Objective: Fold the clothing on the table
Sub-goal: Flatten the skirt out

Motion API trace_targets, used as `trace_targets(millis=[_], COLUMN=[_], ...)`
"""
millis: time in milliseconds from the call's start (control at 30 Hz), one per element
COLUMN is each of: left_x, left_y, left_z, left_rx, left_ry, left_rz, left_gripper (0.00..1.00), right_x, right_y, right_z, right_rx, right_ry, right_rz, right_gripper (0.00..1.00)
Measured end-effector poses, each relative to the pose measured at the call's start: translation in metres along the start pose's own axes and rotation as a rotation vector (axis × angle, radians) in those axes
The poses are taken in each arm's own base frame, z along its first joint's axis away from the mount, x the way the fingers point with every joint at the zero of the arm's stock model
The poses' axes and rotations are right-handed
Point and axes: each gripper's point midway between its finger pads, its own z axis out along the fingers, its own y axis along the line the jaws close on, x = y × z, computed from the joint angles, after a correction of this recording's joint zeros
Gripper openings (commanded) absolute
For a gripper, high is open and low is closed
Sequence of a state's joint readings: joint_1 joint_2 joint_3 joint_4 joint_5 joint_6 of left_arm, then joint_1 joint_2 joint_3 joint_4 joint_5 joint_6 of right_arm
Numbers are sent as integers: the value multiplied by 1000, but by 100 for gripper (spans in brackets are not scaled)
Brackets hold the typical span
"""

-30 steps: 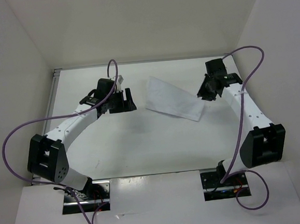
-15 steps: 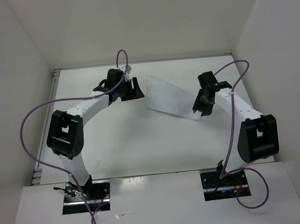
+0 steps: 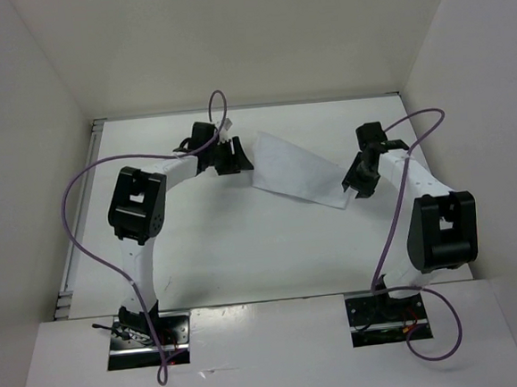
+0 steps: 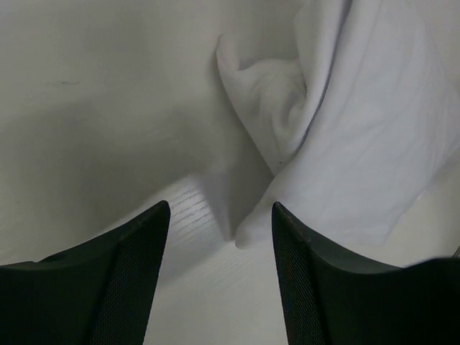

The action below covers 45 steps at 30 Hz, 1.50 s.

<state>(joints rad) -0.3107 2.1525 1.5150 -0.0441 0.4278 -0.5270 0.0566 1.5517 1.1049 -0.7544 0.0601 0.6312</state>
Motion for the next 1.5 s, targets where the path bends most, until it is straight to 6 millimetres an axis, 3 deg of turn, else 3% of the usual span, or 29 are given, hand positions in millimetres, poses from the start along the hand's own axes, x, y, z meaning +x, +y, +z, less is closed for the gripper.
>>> trace_targets(millis=[200, 267, 367, 567, 633, 667, 700, 767, 1100, 1167, 1300, 1433, 1500], left_x=[7, 8, 10, 27, 36, 41, 47, 54, 64, 65, 65, 65, 58], left_y=[-10, -15, -19, -26, -25, -25, -27, -30, -30, -29, -27, -26, -29], left_z=[9, 10, 11, 20, 23, 25, 25, 26, 23, 22, 20, 14, 6], left_rx=[98, 129, 167, 256, 267, 272, 278, 287, 304, 302, 301, 300, 295], left_ry=[27, 30, 38, 92, 119, 134, 148, 168, 193, 194, 194, 209, 217], left_rz=[-1, -7, -5, -30, -45, -52, -59, -66, -76, -78, -83, -101, -115], left_gripper=[59, 49, 48, 41, 32, 14, 7, 0, 0, 0, 0, 0, 0], right_x=[-11, -14, -15, -4, 1, 4, 6, 11, 15, 13, 5, 1, -4], right_y=[-12, -14, -15, -18, -20, -22, -23, -24, -14, -13, -14, -9, 0], right_z=[1, 1, 2, 11, 15, 18, 20, 27, 61, 64, 69, 67, 56], right_rx=[7, 7, -1, -20, -22, -21, -21, -18, -37, -34, -13, 22, 30], right_ry=[-7, -8, -9, 26, 43, 54, 63, 82, 131, 129, 96, 38, -4], right_rz=[52, 63, 71, 81, 88, 92, 93, 101, 145, 153, 163, 133, 93], right_gripper=[46, 46, 46, 46, 46, 46, 46, 46, 46, 39, 0, 0, 0])
